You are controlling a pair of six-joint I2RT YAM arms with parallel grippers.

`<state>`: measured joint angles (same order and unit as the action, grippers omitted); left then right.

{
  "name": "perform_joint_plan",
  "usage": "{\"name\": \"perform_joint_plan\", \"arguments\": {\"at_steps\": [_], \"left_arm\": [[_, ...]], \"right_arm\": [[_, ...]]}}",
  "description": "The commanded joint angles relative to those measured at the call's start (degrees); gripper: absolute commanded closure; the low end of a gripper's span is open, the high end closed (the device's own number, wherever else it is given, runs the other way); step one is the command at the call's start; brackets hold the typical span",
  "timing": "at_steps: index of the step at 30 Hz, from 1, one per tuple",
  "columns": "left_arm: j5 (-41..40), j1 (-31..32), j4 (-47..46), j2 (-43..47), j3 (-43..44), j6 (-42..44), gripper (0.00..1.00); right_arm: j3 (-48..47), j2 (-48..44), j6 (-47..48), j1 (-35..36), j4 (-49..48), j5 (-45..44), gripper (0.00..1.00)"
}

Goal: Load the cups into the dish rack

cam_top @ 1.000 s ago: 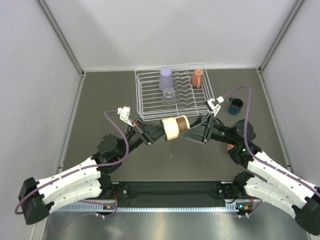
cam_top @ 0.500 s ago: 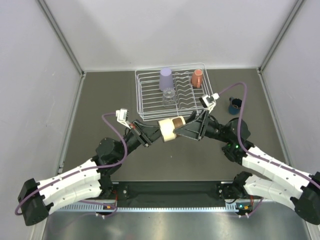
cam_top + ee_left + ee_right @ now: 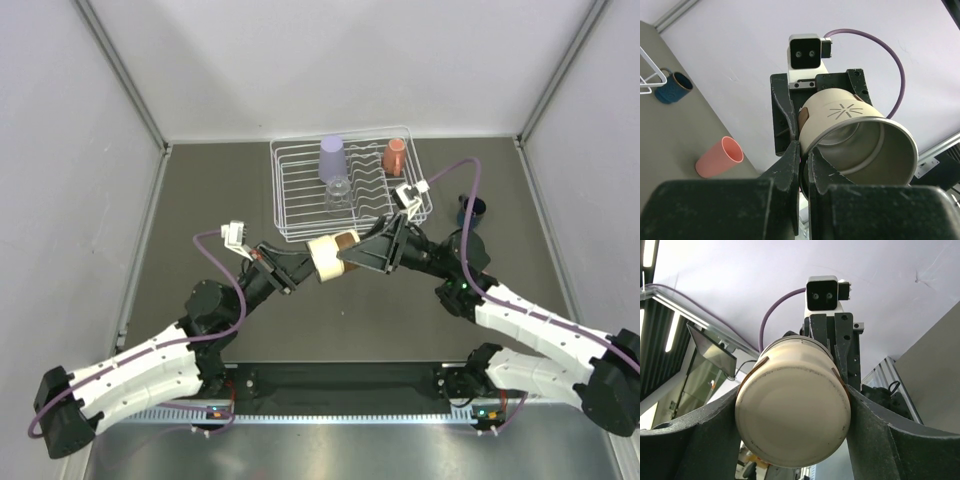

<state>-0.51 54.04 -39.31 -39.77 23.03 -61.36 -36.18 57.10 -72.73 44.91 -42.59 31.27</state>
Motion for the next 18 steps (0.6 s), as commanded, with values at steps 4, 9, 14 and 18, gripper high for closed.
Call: {"name": "perform_joint_plan", "arguments": {"at_steps": [4,9,14,18], "left_arm": [[1.0,0.5,2.3,3.9,0.5,1.3,1.00],[-5.2,0.5,13.5,7.8,1.5,2.6,0.38],[-14.2,0.5,29.5,14.2,3.8,2.7,0.08],[-24.3,0.5,47.4,18.2,7.7,0.4,0.08]], "right_arm": [[-5.5,3.1,3.5,0.8,-2.1,-0.4,1.00],[-8.5,3.6,7.5,0.7,3.5,-1.1,1.00],[-14.9,5.3,15.2,0.8,15.4,-2.9,1.00],[-23.2,9.2,27.6,0.8,29.3,-8.5,1.00]]}}
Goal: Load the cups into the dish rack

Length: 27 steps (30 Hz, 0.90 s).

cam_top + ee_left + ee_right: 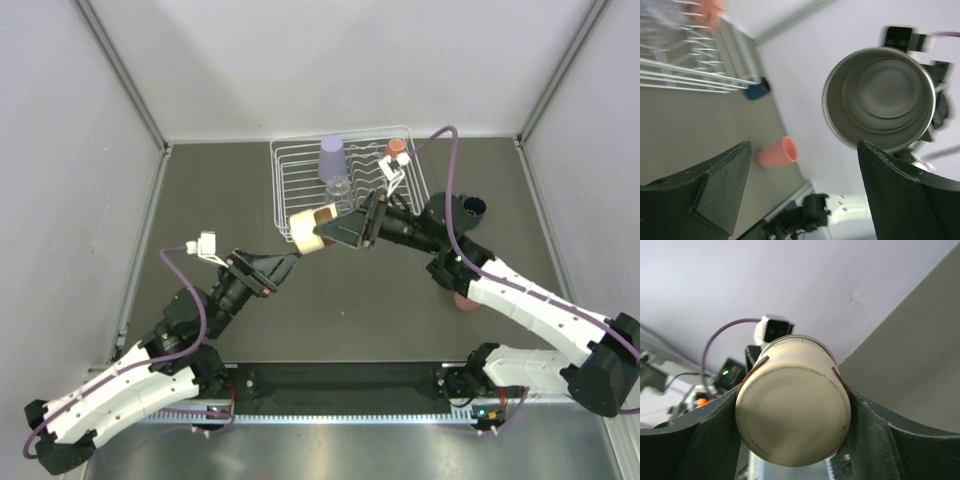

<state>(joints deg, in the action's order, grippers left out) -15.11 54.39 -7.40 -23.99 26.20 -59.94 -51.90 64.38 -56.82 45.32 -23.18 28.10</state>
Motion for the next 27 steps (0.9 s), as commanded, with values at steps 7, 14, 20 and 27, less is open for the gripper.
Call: {"name": "perform_joint_plan", "arguments": {"at_steps": [7,14,20,27], "left_arm": [[-19.5,0.1,33.1,1.2,13.6,2.2,0.18],[-21.0,0.1,37.5,-1.1,15.0,6.2,0.21],[-21.8,0.1,39.0,-0.9,14.3,8.9,0.22],[-25.1,0.1,40.6,0.3,14.4,12.1,0.23]], "right_arm": [[-27.3,14.0,27.7,0.7,28.5,-23.1,1.00],[-49.1,32.2,39.0,2.7,36.9,-39.5,1.00],[-71.6,50.6,46.6,3.3,42.1,-49.5,1.00],[-82.7,64.1,54.7,3.3,37.3,-53.5,1.00]]}}
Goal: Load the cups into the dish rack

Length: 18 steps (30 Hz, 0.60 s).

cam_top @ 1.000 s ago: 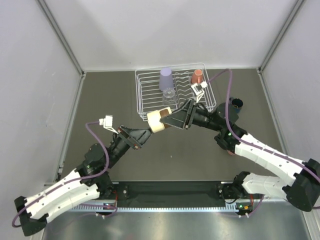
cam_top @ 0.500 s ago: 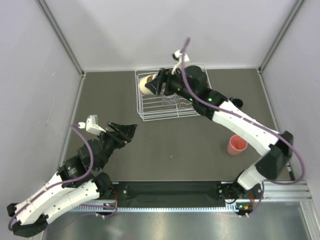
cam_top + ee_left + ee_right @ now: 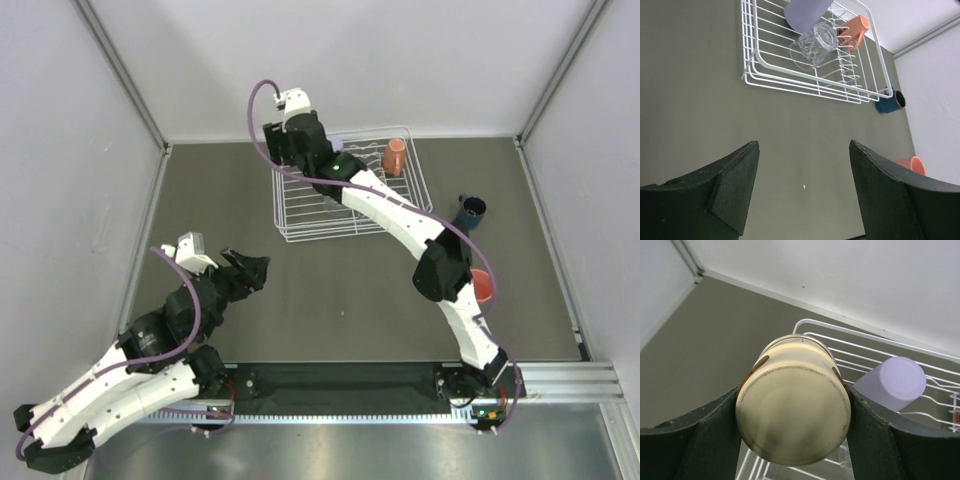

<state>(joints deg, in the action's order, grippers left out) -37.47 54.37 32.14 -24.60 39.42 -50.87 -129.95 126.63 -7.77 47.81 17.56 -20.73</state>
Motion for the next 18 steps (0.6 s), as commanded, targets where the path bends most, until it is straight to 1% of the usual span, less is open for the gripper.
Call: {"name": "perform_joint_plan", "arguments": {"at_steps": [1,8,10,18], "left_arm": [[-3.7,0.1,1.2,0.9,1.3,3.5,0.23],[-5.6,0.1,1.8,1.0,1.3,5.6,0.23],[-5.5,0.1,1.3,1.0,0.7,5.7,0.23],[-5.0,0.1,0.6,0.2,0.2,6.2,0.22]], "right_arm": [[-4.8,2.5,5.9,0.5,-4.2,-4.9,1.00],[-5.2,7.2,6.2,-0.5,-7.0,-5.6,1.00],[-5.1,8.6,5.5,-1.1,-7.5,-4.3,1.00],[-4.9,12.9,3.1,-1.7,-7.8,-4.1,1.00]]}}
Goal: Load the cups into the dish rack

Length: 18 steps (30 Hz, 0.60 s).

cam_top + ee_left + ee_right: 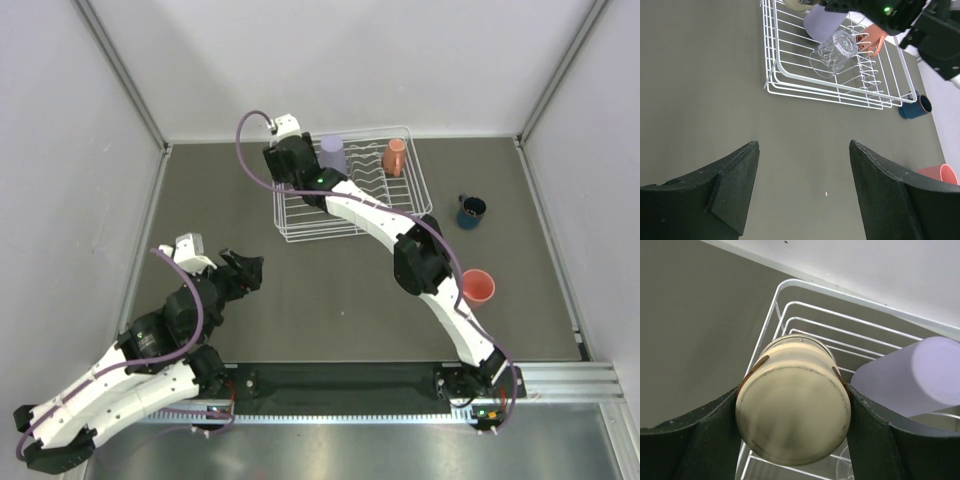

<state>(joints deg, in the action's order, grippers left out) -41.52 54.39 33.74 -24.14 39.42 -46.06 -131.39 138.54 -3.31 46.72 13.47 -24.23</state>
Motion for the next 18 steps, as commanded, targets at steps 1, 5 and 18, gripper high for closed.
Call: {"name": "perform_joint_plan", "arguments": {"at_steps": [1,5,18], "left_arm": [[-1.0,0.1,-1.0,-0.3,0.2,1.3,0.22],[-0.8,0.1,-0.9,-0.3,0.0,1.3,0.22],[-0.6,0.1,0.4,-0.1,-0.4,-0.1,0.22]], "right_arm": [[-3.5,1.2,-1.6,-0.8,-3.7,-0.6,1.00],[-3.4,2.7,-2.3,-1.3,-4.0,-1.3,1.00],[-3.3,6.5,-3.6,-2.9,-4.9,0.3,0.88]]}}
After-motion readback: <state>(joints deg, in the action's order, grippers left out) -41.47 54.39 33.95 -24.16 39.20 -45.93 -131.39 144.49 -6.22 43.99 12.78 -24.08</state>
